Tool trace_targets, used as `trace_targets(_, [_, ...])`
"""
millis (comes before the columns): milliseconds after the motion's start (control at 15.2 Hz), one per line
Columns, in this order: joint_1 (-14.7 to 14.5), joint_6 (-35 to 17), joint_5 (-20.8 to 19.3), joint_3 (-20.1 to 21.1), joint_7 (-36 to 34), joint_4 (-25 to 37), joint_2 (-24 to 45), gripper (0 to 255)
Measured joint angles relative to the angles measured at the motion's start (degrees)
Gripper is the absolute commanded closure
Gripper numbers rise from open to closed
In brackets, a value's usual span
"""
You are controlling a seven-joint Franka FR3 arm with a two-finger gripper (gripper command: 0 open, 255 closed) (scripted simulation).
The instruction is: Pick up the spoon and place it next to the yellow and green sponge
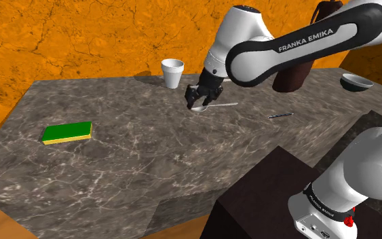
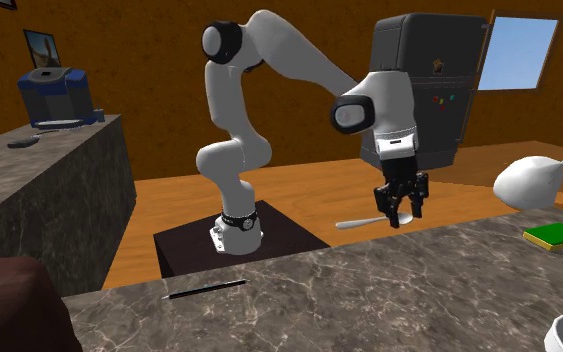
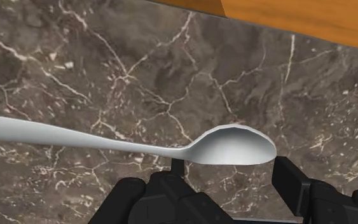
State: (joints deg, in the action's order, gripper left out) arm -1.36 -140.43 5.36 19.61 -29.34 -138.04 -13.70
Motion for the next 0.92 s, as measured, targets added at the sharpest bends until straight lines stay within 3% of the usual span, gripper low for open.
trace_targets(462, [-0.9,2.1,-8.3,6.2,-12.7,12.6,11.3,255])
trace_targets(924, [-5.6,6.8,-18.9,8.6,-24.7,28.5,25.1,255])
